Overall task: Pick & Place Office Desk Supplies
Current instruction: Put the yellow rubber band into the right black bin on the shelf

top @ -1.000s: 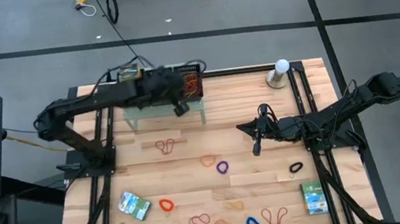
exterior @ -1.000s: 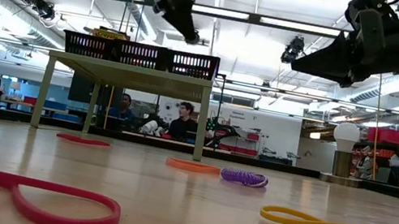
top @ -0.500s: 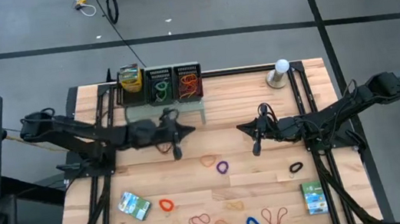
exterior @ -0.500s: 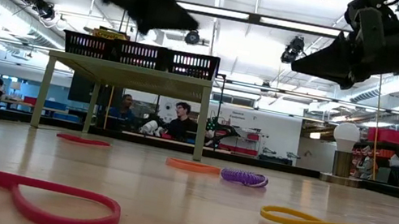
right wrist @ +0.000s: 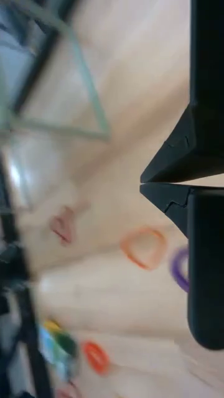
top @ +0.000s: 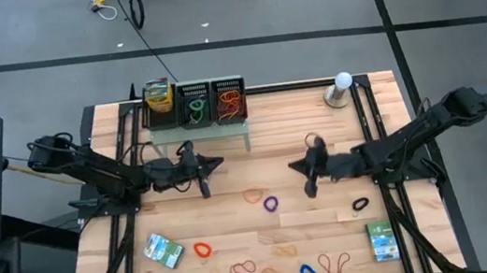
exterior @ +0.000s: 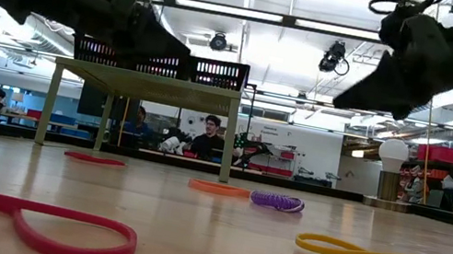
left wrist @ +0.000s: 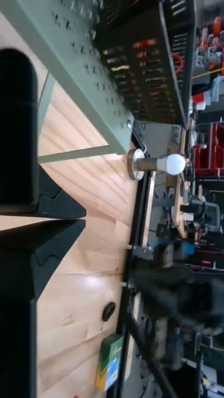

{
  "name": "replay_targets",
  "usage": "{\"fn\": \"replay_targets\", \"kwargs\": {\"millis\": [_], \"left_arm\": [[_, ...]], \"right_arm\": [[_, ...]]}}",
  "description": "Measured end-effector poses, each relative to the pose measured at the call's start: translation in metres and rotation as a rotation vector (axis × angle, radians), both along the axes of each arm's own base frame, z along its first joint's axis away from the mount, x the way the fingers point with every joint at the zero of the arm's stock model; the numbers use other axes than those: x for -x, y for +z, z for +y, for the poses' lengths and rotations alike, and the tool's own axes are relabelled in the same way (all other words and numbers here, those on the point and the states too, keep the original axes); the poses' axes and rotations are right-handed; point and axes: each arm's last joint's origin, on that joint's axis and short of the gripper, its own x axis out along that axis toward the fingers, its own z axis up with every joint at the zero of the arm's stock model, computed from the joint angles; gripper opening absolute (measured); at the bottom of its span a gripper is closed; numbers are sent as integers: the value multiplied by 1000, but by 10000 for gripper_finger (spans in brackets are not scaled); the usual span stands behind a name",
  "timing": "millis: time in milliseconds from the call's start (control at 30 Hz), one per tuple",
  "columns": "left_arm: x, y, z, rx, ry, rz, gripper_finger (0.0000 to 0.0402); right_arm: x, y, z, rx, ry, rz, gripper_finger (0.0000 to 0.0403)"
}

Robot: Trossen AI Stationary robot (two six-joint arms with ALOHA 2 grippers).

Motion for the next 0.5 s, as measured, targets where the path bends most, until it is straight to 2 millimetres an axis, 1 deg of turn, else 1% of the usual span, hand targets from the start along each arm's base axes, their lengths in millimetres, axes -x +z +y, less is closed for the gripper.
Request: {"fn": "replay_targets", "kwargs": {"millis": [133, 233, 333, 500], "left_arm": [[0, 0, 0, -15, -2, 5, 19], [0, 0, 0, -28, -3, 13, 18], [0, 0, 0, -20, -2, 8, 18], [0, 0, 0, -20, -2, 8, 18]], "right_arm": [[-10, -9, 28, -67, 65, 136, 21], [-20, -13, 52, -72, 86, 270, 32], [-34, -13, 76, -102, 118, 376, 58], [-55, -12, 110, -120, 183, 517, 113]]}}
